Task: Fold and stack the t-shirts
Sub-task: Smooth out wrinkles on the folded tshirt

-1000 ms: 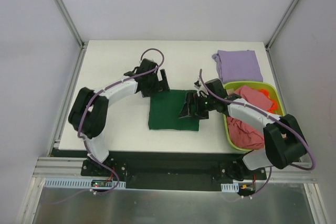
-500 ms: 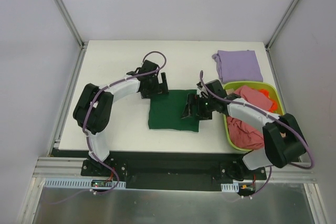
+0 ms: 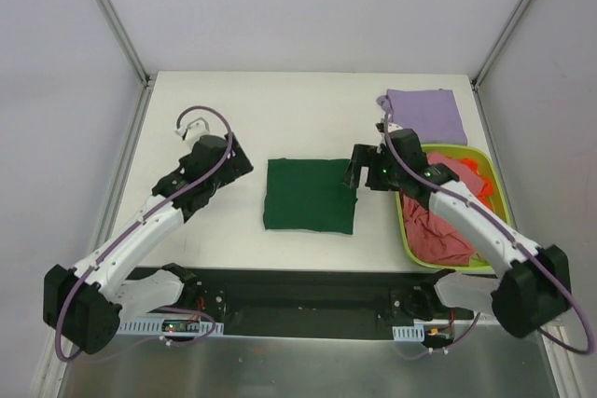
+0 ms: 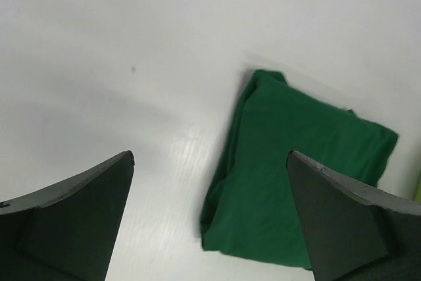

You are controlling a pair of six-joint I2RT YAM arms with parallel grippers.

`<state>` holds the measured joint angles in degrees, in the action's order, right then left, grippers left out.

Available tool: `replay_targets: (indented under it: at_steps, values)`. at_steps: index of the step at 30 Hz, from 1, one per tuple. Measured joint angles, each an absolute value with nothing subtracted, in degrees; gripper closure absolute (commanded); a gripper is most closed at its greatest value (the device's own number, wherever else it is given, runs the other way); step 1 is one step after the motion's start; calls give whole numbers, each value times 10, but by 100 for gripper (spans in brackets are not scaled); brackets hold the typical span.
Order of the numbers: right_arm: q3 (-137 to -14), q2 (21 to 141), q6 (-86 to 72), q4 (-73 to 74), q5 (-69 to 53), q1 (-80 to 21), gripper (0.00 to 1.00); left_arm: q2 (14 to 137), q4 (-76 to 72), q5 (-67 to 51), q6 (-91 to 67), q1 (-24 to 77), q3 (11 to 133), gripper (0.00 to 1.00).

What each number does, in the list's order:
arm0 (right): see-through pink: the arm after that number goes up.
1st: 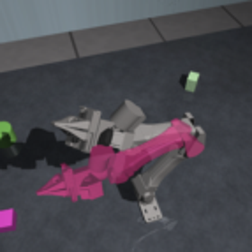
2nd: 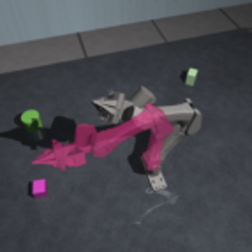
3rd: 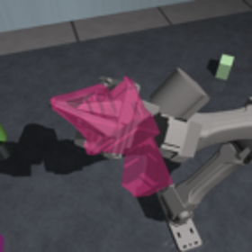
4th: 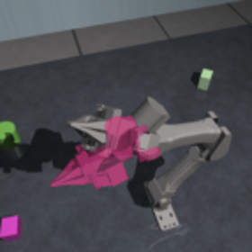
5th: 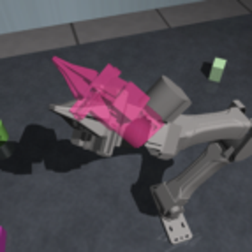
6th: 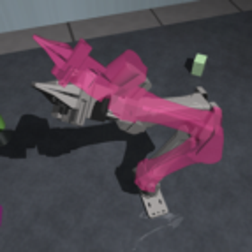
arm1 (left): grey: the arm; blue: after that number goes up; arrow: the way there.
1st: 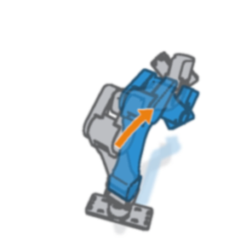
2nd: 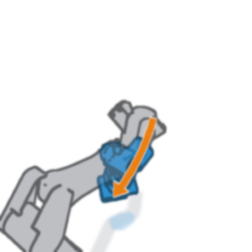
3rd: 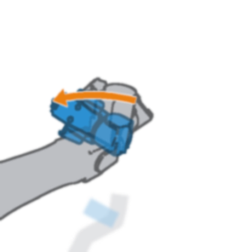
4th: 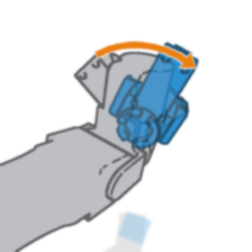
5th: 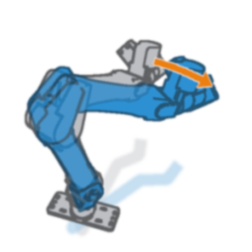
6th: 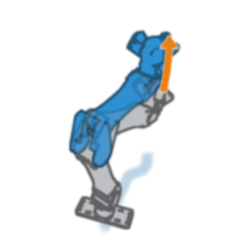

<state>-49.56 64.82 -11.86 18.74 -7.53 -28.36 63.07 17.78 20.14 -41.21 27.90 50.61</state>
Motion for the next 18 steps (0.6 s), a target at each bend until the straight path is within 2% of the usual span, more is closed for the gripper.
replay_targets:
  at_steps: [7, 14, 18]
  values:
    - [-555, 822, -126, 214, -46, -283, 4, 526, 221, 235, -451, 279, 378, 1]
    - [-588, 947, -161, 211, -30, -286, 1, 525, 231, 241, -456, 279, 366, 1]
    - [-591, 977, -177, 204, -32, -294, 9, 537, 231, 241, -456, 279, 366, 1]
